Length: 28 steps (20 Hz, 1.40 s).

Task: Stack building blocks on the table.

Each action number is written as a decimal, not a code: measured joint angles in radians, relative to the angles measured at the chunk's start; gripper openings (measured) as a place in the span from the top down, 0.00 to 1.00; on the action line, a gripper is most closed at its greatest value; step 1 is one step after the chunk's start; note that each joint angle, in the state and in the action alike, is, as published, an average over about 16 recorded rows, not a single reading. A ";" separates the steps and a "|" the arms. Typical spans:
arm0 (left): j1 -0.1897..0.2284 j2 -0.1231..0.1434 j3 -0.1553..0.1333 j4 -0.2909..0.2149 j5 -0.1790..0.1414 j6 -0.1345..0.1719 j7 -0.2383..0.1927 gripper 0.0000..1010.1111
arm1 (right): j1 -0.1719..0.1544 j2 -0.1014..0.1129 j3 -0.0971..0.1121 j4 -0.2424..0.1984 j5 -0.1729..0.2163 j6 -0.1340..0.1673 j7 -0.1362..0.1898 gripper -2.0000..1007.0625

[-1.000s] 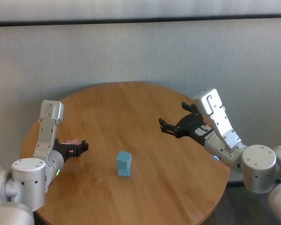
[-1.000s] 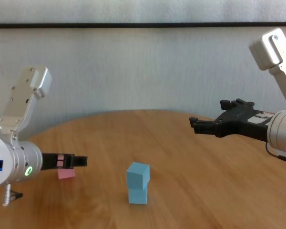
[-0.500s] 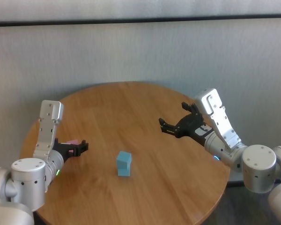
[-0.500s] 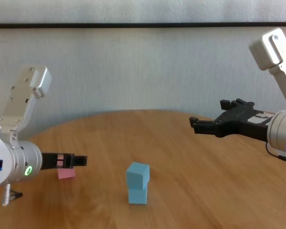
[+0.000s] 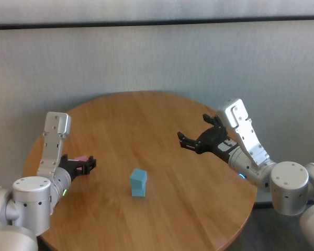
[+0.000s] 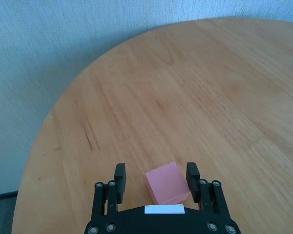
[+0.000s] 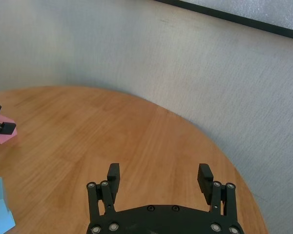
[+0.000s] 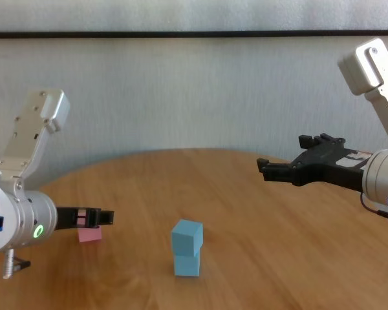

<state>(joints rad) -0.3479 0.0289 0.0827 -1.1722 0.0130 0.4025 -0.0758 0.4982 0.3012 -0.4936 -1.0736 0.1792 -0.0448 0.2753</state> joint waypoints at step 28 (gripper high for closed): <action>0.018 0.032 0.024 -0.062 0.018 -0.015 -0.065 0.61 | 0.000 0.000 0.000 0.000 0.000 0.000 0.000 0.00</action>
<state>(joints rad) -0.3301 0.0613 0.1067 -1.2344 0.0311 0.3878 -0.1413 0.4983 0.3012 -0.4936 -1.0736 0.1792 -0.0448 0.2753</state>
